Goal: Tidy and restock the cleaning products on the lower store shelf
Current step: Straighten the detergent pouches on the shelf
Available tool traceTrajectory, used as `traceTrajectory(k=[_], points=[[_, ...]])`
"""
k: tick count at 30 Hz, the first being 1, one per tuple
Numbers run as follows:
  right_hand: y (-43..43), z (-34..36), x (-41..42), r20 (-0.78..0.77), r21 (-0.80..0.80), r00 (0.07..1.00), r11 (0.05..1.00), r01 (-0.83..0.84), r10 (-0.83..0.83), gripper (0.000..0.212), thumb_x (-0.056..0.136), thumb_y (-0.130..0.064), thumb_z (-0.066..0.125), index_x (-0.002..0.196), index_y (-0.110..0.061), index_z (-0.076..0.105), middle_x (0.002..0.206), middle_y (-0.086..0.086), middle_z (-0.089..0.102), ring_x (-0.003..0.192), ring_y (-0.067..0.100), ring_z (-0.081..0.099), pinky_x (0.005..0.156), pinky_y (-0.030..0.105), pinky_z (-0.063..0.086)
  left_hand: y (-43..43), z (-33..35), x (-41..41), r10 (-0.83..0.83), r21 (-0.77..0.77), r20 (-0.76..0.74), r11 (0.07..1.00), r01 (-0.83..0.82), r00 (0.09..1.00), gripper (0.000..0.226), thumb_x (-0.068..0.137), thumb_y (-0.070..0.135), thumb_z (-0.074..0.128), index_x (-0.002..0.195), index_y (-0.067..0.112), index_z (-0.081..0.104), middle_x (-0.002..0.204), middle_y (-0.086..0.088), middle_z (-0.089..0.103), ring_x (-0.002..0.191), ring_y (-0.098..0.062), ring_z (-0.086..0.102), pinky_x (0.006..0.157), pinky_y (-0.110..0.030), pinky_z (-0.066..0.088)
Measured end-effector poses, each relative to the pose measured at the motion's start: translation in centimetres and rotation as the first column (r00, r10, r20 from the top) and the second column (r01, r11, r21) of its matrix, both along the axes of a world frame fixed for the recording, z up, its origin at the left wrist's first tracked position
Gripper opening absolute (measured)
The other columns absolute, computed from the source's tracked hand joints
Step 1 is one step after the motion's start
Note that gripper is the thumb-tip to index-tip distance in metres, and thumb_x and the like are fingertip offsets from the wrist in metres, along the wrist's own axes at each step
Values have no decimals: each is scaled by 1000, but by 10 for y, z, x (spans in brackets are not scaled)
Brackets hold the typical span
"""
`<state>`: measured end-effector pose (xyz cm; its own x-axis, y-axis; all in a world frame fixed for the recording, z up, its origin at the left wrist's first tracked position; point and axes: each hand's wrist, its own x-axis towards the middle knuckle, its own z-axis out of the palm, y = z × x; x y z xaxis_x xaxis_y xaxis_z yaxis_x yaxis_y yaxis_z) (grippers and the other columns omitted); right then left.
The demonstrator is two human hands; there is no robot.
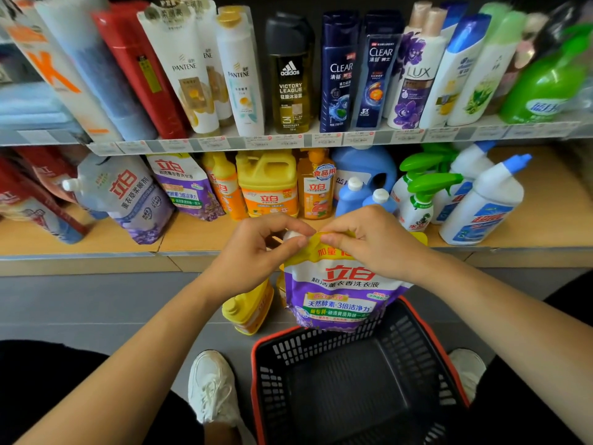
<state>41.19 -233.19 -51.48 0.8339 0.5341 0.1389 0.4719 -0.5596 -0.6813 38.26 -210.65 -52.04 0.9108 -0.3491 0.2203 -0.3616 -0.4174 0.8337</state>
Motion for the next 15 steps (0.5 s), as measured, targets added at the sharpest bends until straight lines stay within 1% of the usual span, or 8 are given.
traceTrajectory(k=[3, 5, 7, 9, 10, 11, 13, 15], points=[[-1, 1, 2, -21, 11, 1000, 1000, 10, -9, 21, 97, -27, 63, 113, -30, 75, 92, -2, 76, 86, 15, 68, 77, 48, 53, -2, -1, -3, 8, -79, 31, 997, -6, 999, 16, 94, 5, 67, 107, 4, 76, 111, -2, 75, 103, -16, 71, 82, -36, 59], [-3, 3, 5, -29, 21, 999, 999, 32, -32, 20, 97, -26, 62, 112, -24, 76, 98, -2, 77, 93, 16, 69, 83, 49, 53, -4, -2, -4, 22, -127, 39, 992, -17, 999, 17, 93, 3, 68, 108, 5, 76, 115, -3, 75, 107, -17, 71, 84, -45, 59], [-6, 5, 8, -29, 40, 998, 997, 65, -64, 20, 97, -24, 63, 110, -20, 77, 98, -3, 77, 94, 14, 69, 86, 48, 53, -5, -3, -3, 30, -141, 45, 990, -23, 999, 23, 94, 3, 68, 116, 7, 74, 116, -4, 75, 106, -22, 71, 86, -51, 57], [-8, 7, 10, -28, 71, 997, 995, 72, -71, 18, 96, -21, 64, 108, -16, 78, 93, -3, 77, 88, 10, 69, 82, 42, 54, -7, -5, -2, 28, -163, 28, 986, -23, 999, 33, 94, 4, 68, 126, 13, 69, 116, -5, 74, 98, -31, 70, 86, -52, 58], [-9, 7, 10, -25, 92, 997, 993, 71, -69, 18, 96, -20, 65, 107, -15, 78, 92, -4, 77, 85, 7, 68, 80, 37, 55, -7, -7, 0, 17, -194, 4, 981, -16, 1000, 41, 94, 4, 68, 132, 16, 64, 117, -2, 74, 95, -29, 70, 87, -48, 59], [-10, 7, 11, -23, 119, 997, 990, 73, -71, 18, 95, -18, 65, 107, -14, 78, 92, -4, 76, 83, 6, 68, 78, 31, 54, -7, -10, 2, 0, -234, -31, 972, -7, 1000, 49, 93, 3, 69, 137, 20, 59, 117, 3, 72, 95, -23, 69, 88, -41, 59], [-14, 8, 14, -21, 188, 995, 977, 100, -98, 17, 95, -15, 66, 107, -10, 77, 92, -4, 76, 83, 2, 67, 76, 20, 52, -1, -20, 7, -29, -260, -143, 966, -9, 989, 59, 89, 8, 72, 142, 25, 51, 115, 4, 71, 102, -17, 67, 91, -33, 56], [-19, 11, 19, -20, 246, 990, 959, 141, -140, 19, 95, -13, 65, 110, -9, 75, 93, -10, 72, 82, -7, 65, 76, 14, 49, 6, -35, 11, -47, -141, -303, 990, 4, 952, 64, 86, 15, 74, 143, 24, 48, 124, -3, 68, 111, -16, 66, 91, -31, 56]])
